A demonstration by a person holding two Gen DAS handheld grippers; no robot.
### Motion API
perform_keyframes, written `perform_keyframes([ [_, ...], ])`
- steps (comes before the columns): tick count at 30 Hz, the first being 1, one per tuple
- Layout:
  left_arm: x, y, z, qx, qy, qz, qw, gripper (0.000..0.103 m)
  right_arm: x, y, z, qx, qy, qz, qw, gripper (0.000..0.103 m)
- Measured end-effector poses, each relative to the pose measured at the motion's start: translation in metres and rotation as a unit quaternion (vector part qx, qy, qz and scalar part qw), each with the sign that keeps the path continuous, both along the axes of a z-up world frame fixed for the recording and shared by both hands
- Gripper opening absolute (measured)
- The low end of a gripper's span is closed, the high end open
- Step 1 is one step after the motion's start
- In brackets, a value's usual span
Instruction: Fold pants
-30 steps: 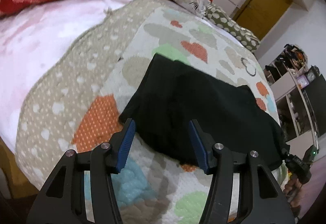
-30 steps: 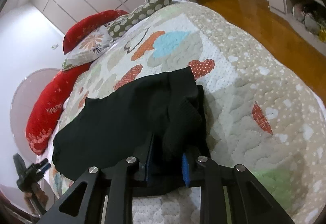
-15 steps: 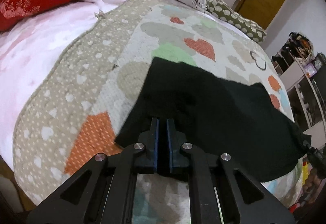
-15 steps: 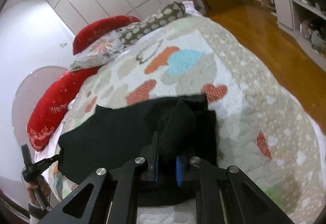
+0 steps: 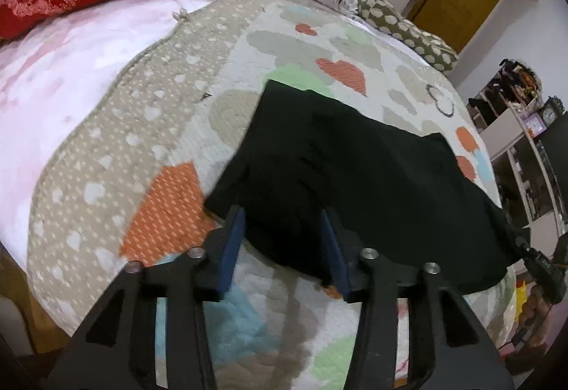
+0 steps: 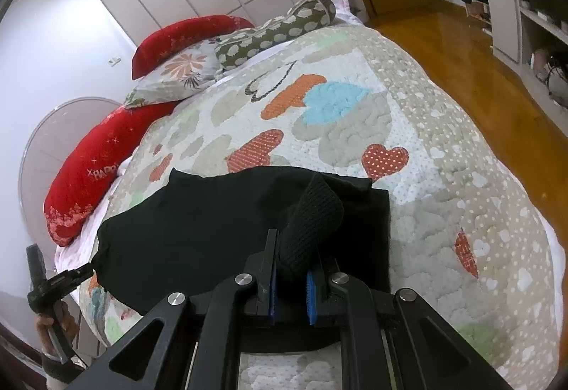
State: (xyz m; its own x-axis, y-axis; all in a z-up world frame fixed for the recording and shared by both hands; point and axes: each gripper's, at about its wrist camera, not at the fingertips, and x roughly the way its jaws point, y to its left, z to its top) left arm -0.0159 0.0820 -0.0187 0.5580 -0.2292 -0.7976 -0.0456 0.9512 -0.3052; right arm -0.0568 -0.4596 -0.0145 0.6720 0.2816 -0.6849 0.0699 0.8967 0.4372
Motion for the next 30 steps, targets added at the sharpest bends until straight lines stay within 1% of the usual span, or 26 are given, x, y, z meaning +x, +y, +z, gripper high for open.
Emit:
perform_keyframes([
  [2, -0.003, -0.003, -0.001, -0.005, 0.0, 0.0, 1.0, 0.05, 0.0, 0.0, -0.001, 0.001, -0.001, 0.002, 1.0, 0.011],
  [3, -0.002, -0.005, -0.003, 0.0, 0.005, 0.0, 1.0, 0.056, 0.001, -0.001, -0.001, 0.002, -0.002, 0.003, 1.0, 0.011],
  [5, 0.001, -0.009, -0.009, 0.01, 0.013, 0.002, 0.9999, 0.056, 0.0, -0.002, -0.003, 0.005, -0.002, 0.001, 1.0, 0.011],
  [7, 0.005, -0.012, -0.015, 0.008, 0.021, 0.001, 0.9998, 0.056, 0.001, -0.004, -0.005, 0.009, 0.0, 0.0, 1.0, 0.011],
  [10, 0.013, -0.019, -0.021, 0.023, 0.021, 0.003, 0.9995, 0.056, 0.0, -0.005, -0.009, 0.011, 0.004, -0.001, 1.0, 0.011],
  [11, 0.015, -0.019, -0.021, 0.023, 0.018, 0.007, 0.9996, 0.055, 0.001, -0.004, -0.01, 0.012, 0.005, -0.002, 1.0, 0.011],
  [12, 0.016, -0.019, -0.019, 0.019, 0.007, 0.01, 0.9997, 0.032, 0.001, -0.004, -0.01, 0.013, 0.004, -0.003, 1.0, 0.011],
  [13, 0.018, -0.019, -0.017, 0.013, 0.003, 0.008, 0.9999, 0.014, 0.001, -0.004, -0.009, 0.014, 0.003, -0.002, 1.0, 0.011],
  [14, 0.02, -0.018, -0.015, 0.006, 0.004, 0.008, 0.9999, 0.014, 0.001, -0.003, -0.008, 0.012, 0.001, -0.002, 1.0, 0.011],
  [17, 0.02, -0.017, -0.004, -0.006, -0.018, -0.002, 0.9998, 0.011, 0.001, 0.0, 0.001, 0.009, -0.006, -0.005, 1.0, 0.011],
  [19, 0.02, -0.012, 0.008, -0.019, -0.031, -0.009, 0.9993, 0.01, -0.003, 0.0, 0.012, 0.022, -0.019, 0.002, 1.0, 0.011],
  [21, 0.019, -0.003, 0.02, -0.034, -0.045, -0.01, 0.9984, 0.01, -0.008, 0.004, 0.025, 0.023, -0.031, 0.012, 0.999, 0.011],
  [23, 0.016, 0.006, 0.026, -0.021, -0.052, 0.001, 0.9984, 0.01, -0.014, 0.01, 0.033, 0.015, -0.036, 0.022, 0.999, 0.011],
  [24, 0.015, 0.013, 0.022, -0.008, -0.046, 0.015, 0.9988, 0.01, -0.017, 0.013, 0.03, 0.012, -0.031, 0.028, 0.999, 0.011],
  [25, 0.014, 0.016, 0.016, -0.008, -0.038, 0.02, 0.999, 0.01, -0.017, 0.015, 0.024, 0.007, -0.023, 0.029, 0.999, 0.011],
  [26, 0.015, 0.019, 0.006, -0.013, -0.025, 0.023, 0.9994, 0.01, -0.016, 0.015, 0.014, -0.003, -0.007, 0.023, 1.0, 0.011],
  [27, 0.017, 0.019, -0.007, -0.013, -0.01, 0.026, 0.9995, 0.01, -0.013, 0.012, -0.002, -0.011, 0.017, 0.008, 1.0, 0.011],
  [29, 0.018, 0.016, -0.018, -0.003, -0.003, 0.032, 0.9995, 0.011, -0.009, 0.002, -0.026, -0.001, 0.054, -0.014, 0.998, 0.011],
  [30, 0.018, 0.013, -0.02, 0.004, -0.003, 0.032, 0.9995, 0.012, -0.01, -0.003, -0.031, 0.011, 0.056, -0.017, 0.998, 0.011],
])
